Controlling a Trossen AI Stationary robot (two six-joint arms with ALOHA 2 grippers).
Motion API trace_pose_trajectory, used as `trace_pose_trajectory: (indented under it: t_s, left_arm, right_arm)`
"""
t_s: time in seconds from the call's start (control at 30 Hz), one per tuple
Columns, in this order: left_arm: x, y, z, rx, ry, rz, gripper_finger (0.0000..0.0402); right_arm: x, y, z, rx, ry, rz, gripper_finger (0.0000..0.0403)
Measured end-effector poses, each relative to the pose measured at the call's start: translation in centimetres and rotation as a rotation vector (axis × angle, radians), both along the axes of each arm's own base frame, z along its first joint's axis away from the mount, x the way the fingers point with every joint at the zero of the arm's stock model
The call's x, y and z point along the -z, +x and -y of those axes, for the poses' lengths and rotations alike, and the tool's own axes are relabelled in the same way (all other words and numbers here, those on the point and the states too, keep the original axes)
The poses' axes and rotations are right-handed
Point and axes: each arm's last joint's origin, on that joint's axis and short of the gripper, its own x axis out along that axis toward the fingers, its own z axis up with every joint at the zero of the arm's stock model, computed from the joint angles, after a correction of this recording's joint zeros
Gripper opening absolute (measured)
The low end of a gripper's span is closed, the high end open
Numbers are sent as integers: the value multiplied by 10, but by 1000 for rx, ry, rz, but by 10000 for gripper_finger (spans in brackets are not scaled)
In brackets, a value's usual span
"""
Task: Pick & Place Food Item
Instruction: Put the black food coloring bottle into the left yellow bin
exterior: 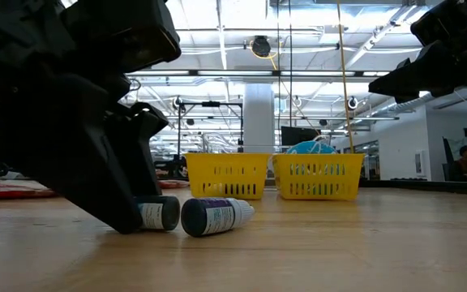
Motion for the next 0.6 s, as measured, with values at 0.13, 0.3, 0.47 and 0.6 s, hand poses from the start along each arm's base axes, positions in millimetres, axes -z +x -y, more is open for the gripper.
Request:
trace_pose_trajectory:
  t_s: [0.13,0.3,0.47,0.6]
  left_arm:
    - [0,0,0,-5,-3,-1,131]
    - [0,1,-1,-10,-5,3,79]
    - [-5,6,-3,-19,-33,49,66]
    - [-25,10,-8,-14,-38,120,91]
  right_arm:
    - [0,0,0,0,0,0,91]
    - [0,0,0,0,0,0,91]
    - [0,0,0,0,0,0,91]
    - [0,0,0,0,0,1,91]
